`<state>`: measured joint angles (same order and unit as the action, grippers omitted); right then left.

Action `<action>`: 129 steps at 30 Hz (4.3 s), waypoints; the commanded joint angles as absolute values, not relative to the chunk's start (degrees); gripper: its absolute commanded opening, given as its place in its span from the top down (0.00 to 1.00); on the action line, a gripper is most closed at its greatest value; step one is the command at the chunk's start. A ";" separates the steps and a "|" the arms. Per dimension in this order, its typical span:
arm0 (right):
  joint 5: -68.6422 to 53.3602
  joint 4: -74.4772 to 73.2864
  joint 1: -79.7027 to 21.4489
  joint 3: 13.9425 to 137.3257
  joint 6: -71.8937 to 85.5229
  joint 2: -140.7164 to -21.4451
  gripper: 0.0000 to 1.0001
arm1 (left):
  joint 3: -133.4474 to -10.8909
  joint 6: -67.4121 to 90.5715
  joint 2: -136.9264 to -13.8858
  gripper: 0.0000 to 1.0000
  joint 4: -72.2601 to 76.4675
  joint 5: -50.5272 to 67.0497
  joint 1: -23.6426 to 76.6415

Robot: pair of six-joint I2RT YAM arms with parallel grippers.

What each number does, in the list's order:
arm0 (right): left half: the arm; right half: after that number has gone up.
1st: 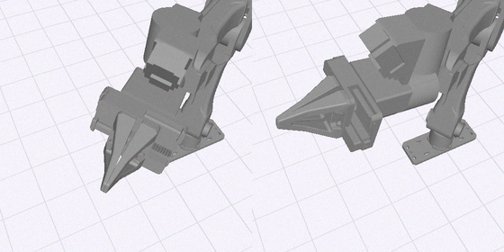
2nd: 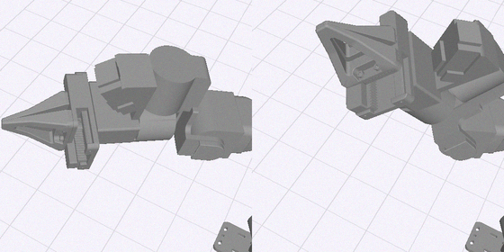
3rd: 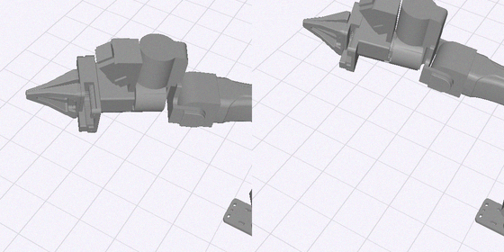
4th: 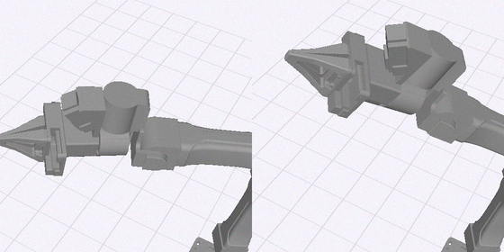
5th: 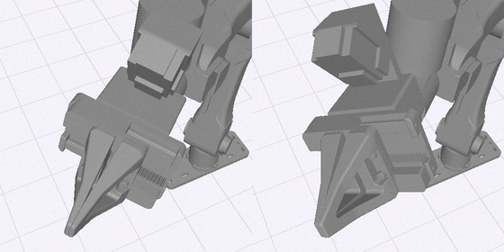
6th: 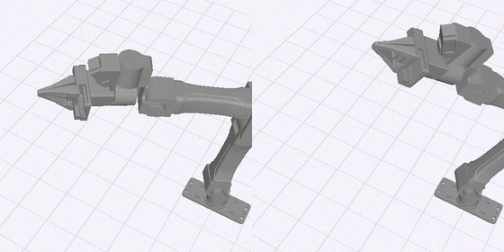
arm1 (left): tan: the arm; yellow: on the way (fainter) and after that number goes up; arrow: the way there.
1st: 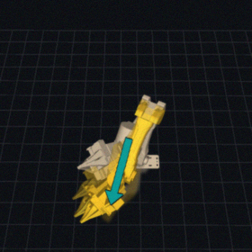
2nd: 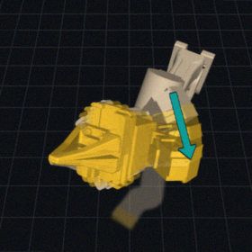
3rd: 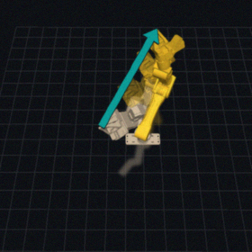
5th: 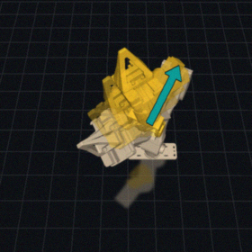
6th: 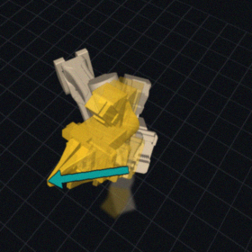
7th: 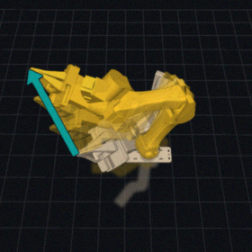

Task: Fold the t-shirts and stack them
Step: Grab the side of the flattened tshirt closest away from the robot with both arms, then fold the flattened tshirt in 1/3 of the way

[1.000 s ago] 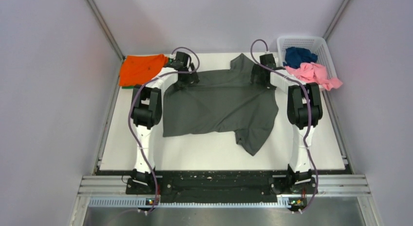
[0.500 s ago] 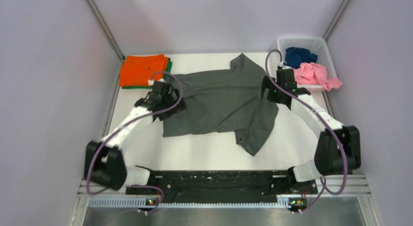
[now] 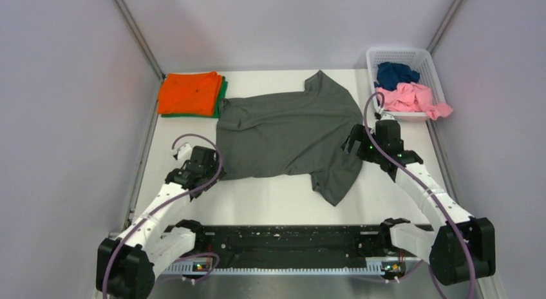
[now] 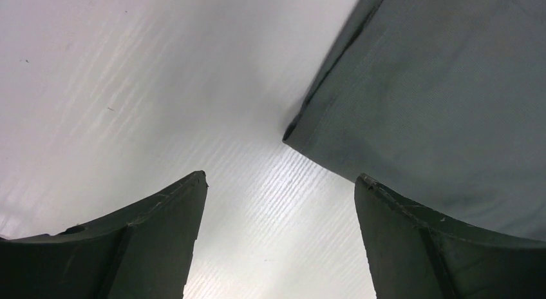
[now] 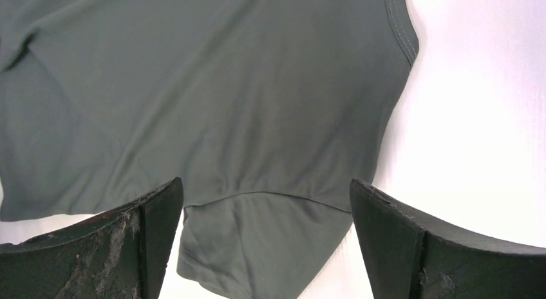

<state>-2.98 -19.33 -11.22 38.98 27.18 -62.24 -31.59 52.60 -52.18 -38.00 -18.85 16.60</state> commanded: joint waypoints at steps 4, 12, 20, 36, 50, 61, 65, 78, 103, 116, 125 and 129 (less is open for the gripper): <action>-5.41 -14.53 -11.53 36.97 27.94 -58.62 0.01 | -35.02 57.99 -63.13 0.20 -33.32 -22.71 16.37; -3.83 -15.27 -11.55 36.28 28.04 -57.31 0.01 | -35.81 60.21 -71.29 0.41 -27.71 -18.19 16.44; -2.07 -16.99 -11.58 35.78 28.45 -57.09 0.02 | -37.98 60.24 -77.53 0.51 -28.53 -17.51 16.43; 15.23 -34.75 -39.31 37.00 38.71 -61.82 0.14 | -35.53 58.45 -73.44 1.00 -27.90 -15.54 16.35; 15.58 -30.48 -50.88 36.81 42.64 -79.78 0.54 | -33.40 57.92 -70.08 1.00 -28.83 -15.70 16.26; 9.85 -50.96 -59.94 32.53 54.51 -64.44 1.00 | -28.80 60.68 -56.04 1.00 -41.70 -15.47 16.17; 8.12 -59.00 -67.95 34.11 61.40 -61.83 1.00 | -25.08 63.89 -46.11 1.00 -48.79 -14.22 16.12; 15.88 -59.30 -66.44 41.82 55.87 -56.84 1.00 | -27.97 60.76 -37.52 1.00 -42.36 -6.23 16.19; 17.33 -45.91 -32.16 54.08 26.05 -69.04 1.00 | -47.10 55.70 -69.38 1.00 -32.98 -16.69 11.92; 16.24 -32.41 -29.10 60.33 -5.18 -84.53 1.00 | -49.84 54.35 -80.11 1.00 -26.63 -12.80 10.58; 24.08 -32.81 -28.22 68.61 -2.55 -94.23 0.01 | -55.01 53.78 -81.73 0.07 -30.70 -14.53 9.32; 24.88 -32.52 -28.26 65.42 10.68 -87.13 0.01 | -56.05 52.99 -76.31 0.01 -34.10 -13.22 9.40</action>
